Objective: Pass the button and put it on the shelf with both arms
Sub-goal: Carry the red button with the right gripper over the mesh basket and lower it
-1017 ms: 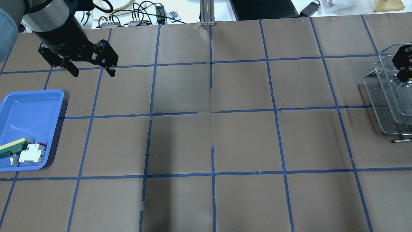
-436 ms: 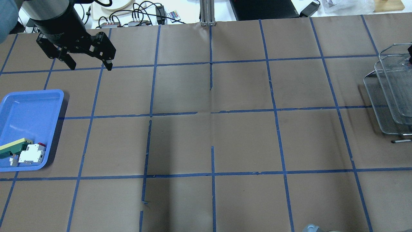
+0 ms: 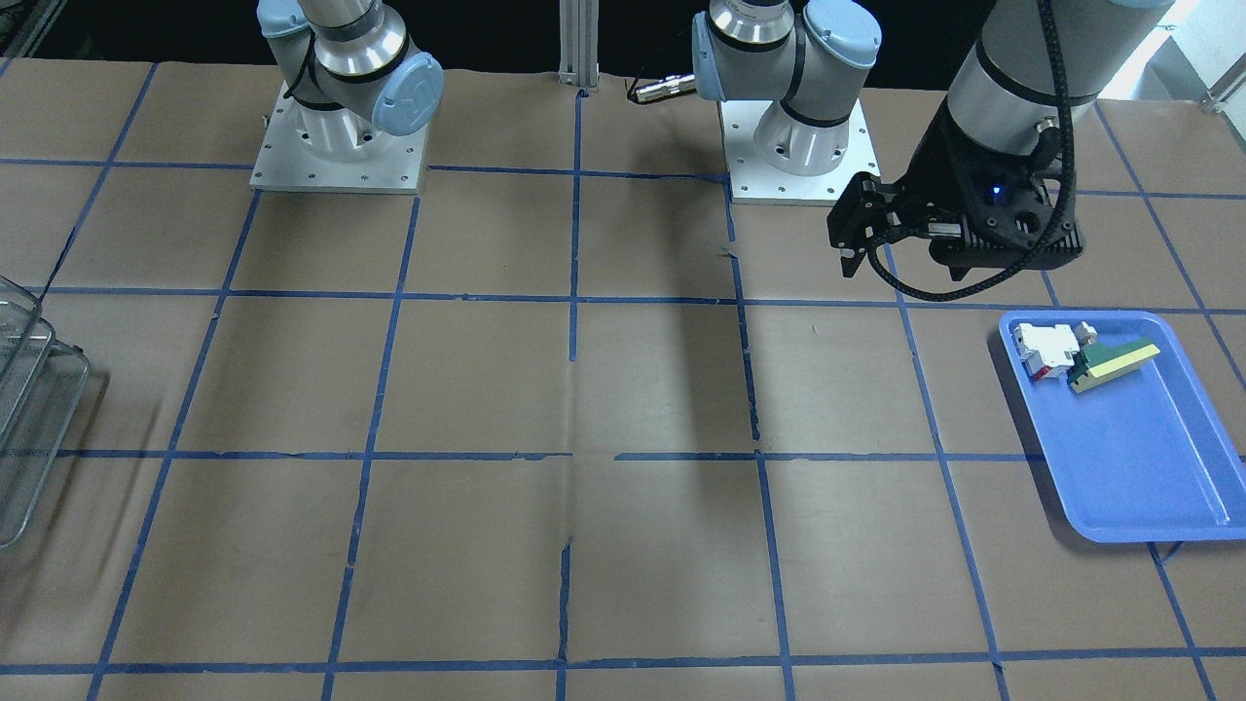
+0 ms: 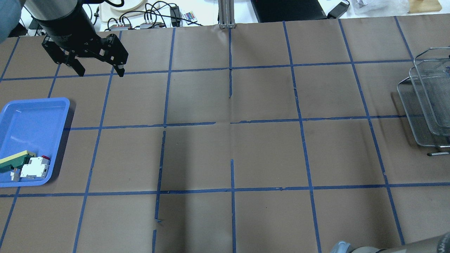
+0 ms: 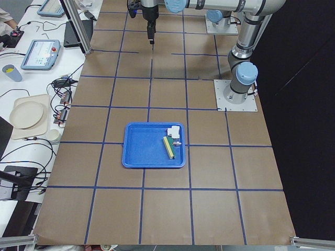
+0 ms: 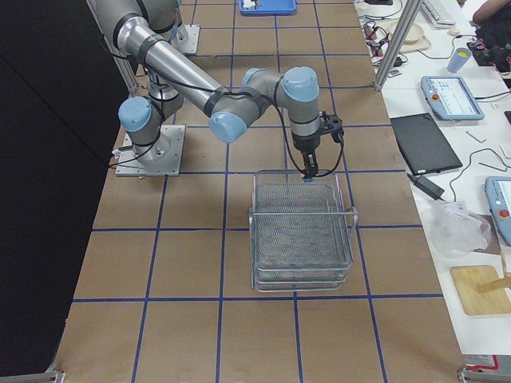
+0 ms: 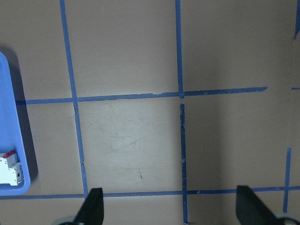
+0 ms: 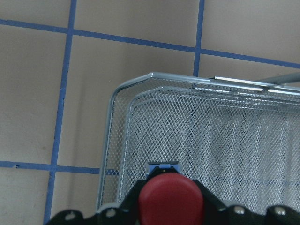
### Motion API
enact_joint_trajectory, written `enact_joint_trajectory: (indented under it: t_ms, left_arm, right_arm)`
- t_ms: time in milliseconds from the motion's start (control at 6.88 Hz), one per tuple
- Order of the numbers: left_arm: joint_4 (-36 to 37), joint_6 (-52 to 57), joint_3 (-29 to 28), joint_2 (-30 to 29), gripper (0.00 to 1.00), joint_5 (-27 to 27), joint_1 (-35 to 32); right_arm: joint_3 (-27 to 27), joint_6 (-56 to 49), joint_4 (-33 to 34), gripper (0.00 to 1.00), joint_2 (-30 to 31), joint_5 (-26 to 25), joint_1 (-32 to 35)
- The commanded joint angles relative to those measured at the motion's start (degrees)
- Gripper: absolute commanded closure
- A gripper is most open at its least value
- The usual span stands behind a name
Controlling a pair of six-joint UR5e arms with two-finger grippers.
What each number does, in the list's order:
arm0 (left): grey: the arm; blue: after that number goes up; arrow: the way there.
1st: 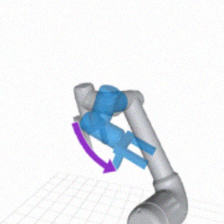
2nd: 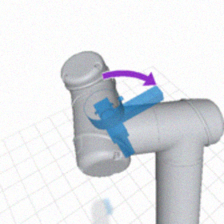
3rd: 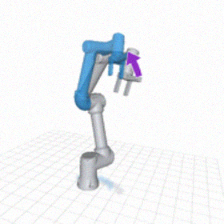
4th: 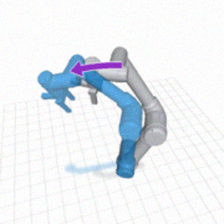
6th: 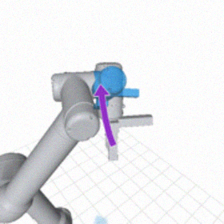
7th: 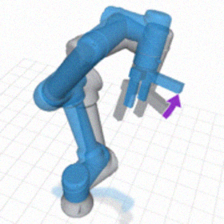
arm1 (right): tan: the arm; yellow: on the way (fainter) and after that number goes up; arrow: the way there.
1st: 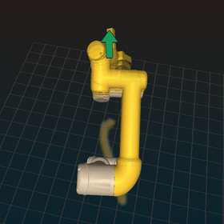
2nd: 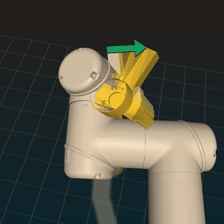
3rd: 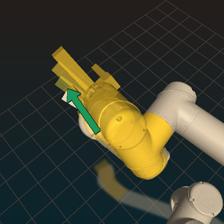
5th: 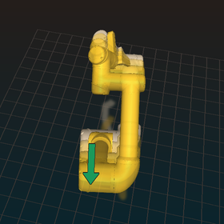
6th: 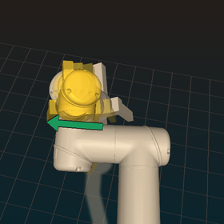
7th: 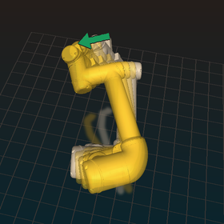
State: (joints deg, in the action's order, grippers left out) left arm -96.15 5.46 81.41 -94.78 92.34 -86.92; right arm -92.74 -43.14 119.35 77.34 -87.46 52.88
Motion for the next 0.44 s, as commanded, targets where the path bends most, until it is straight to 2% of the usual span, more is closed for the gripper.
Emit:
enact_joint_trajectory:
  t_ms: [0, 145, 291]
  left_arm:
    - [0.26, 0.08, -0.20, -0.23, 0.00, 0.03, 0.08]
    - [0.35, -0.27, -0.11, -0.32, 0.00, -0.23, 0.08]
    - [0.18, -0.28, -0.20, 0.03, 0.00, -0.06, 0.08]
  right_arm:
    - [-0.24, -0.19, -0.52, 0.80, -0.61, -0.25, -0.76]
    - [-0.51, -0.10, -0.69, 0.72, -0.61, -0.51, -0.85]
    - [-0.77, -0.10, -0.96, 0.68, -0.61, -0.60, -1.37]
